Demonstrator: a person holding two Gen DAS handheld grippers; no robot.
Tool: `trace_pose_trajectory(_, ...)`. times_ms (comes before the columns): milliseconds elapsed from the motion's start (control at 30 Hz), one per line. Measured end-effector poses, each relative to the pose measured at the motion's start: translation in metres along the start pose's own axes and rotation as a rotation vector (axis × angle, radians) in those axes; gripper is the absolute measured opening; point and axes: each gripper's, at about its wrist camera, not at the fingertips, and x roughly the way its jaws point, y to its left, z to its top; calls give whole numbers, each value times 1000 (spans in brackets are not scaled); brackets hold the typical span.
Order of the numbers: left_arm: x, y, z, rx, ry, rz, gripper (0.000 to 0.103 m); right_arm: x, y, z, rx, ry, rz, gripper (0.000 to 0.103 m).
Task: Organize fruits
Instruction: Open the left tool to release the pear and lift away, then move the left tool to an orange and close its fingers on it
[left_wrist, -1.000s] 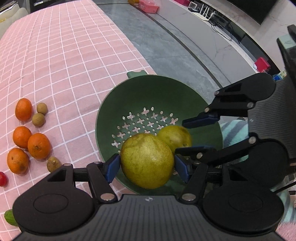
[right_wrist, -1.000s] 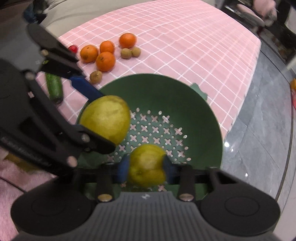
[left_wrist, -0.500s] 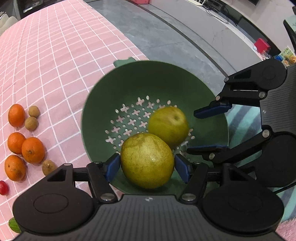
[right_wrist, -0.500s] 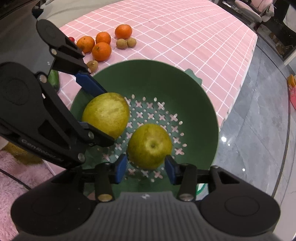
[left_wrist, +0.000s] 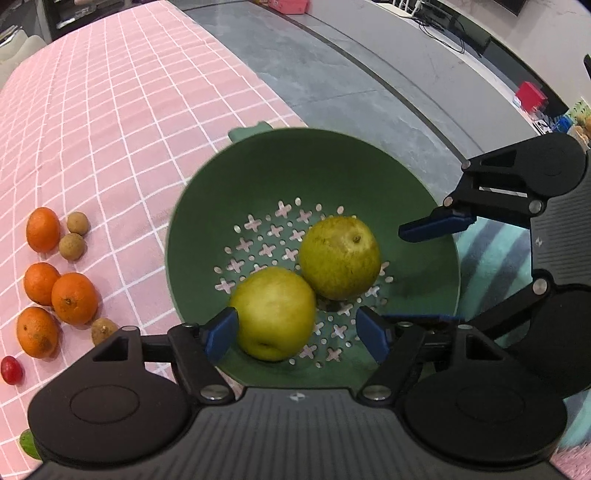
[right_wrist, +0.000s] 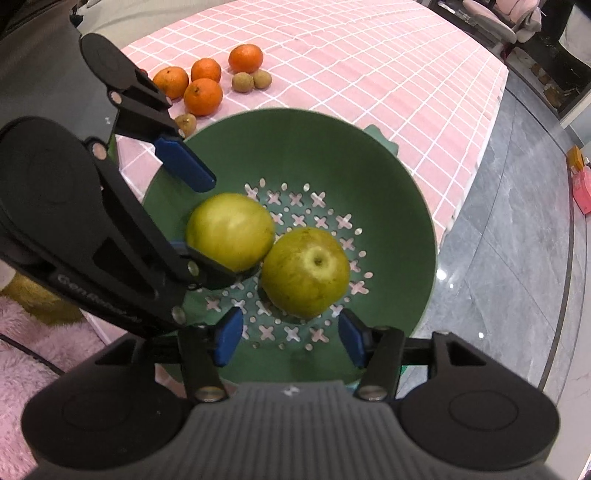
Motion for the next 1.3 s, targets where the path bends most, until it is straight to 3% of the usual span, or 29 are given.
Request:
trace_pose_trajectory(233,-27,4,3,-9,-79,21,85,-15,1,7,48,-59,-44,70)
trace_pose_trajectory(467,-59,22,4,-78,-182,78,85,-39,11,19,115,-158,-169,71)
trace_pose_trajectory(733,-97,49,-4,-183,-296,129,85,-61,29,43,256,-273,-220,77)
trace_pose_trajectory(1000,-124,84,-22,-309,-364,176,86,-62,60,76,328,-359,-188,79)
trace_pose_trajectory(1300,-131,116,-53,-390,-359,226,86,-44,91,99,318,-356,-130,83)
